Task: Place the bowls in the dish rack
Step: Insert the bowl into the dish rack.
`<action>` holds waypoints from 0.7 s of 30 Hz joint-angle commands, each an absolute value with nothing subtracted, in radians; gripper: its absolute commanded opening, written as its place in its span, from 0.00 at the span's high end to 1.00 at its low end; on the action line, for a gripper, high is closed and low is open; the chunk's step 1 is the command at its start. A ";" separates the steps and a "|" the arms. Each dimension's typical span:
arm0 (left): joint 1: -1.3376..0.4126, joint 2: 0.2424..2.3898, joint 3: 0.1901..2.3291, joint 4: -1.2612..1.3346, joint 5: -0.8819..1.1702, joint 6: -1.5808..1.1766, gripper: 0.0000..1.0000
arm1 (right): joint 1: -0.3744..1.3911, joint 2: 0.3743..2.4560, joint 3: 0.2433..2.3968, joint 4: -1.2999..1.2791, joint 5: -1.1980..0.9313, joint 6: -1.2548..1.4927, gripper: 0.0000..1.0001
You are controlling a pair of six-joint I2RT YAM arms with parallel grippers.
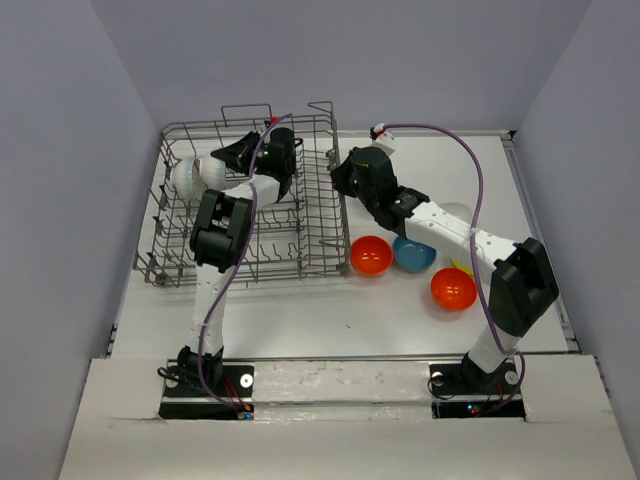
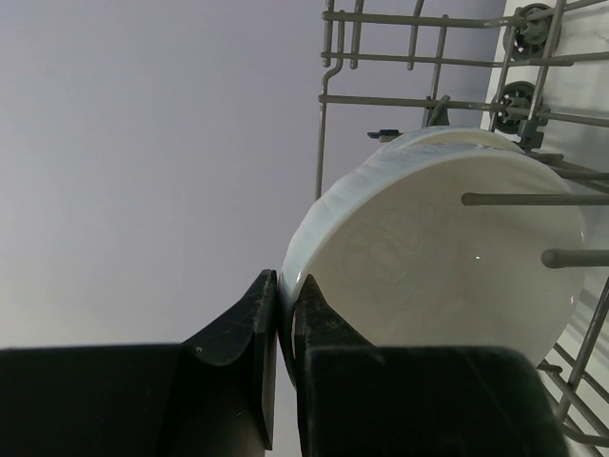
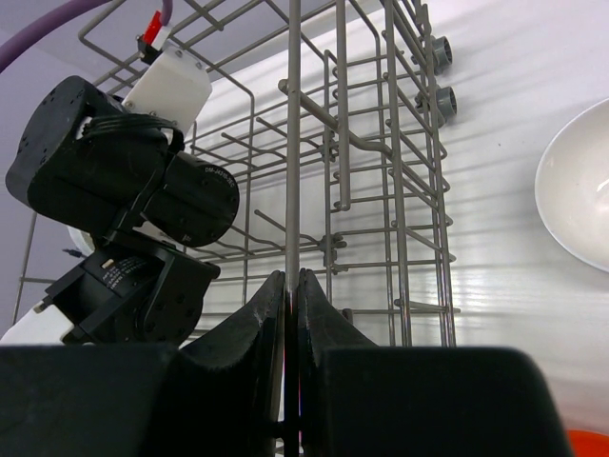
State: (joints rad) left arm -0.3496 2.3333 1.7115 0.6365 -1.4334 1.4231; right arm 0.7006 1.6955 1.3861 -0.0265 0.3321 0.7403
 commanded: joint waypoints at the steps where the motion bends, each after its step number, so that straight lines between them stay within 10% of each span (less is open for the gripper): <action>1: -0.374 2.338 1.704 0.658 -1.463 1.424 0.91 | 0.719 1.741 1.336 -0.092 0.322 0.687 0.99; 14: -0.385 2.367 1.698 0.667 -1.460 1.428 0.89 | 0.719 1.735 1.333 -0.092 0.322 0.686 0.99; 21: -0.388 2.368 1.692 0.670 -1.460 1.428 0.68 | 0.719 1.733 1.330 -0.092 0.322 0.687 0.99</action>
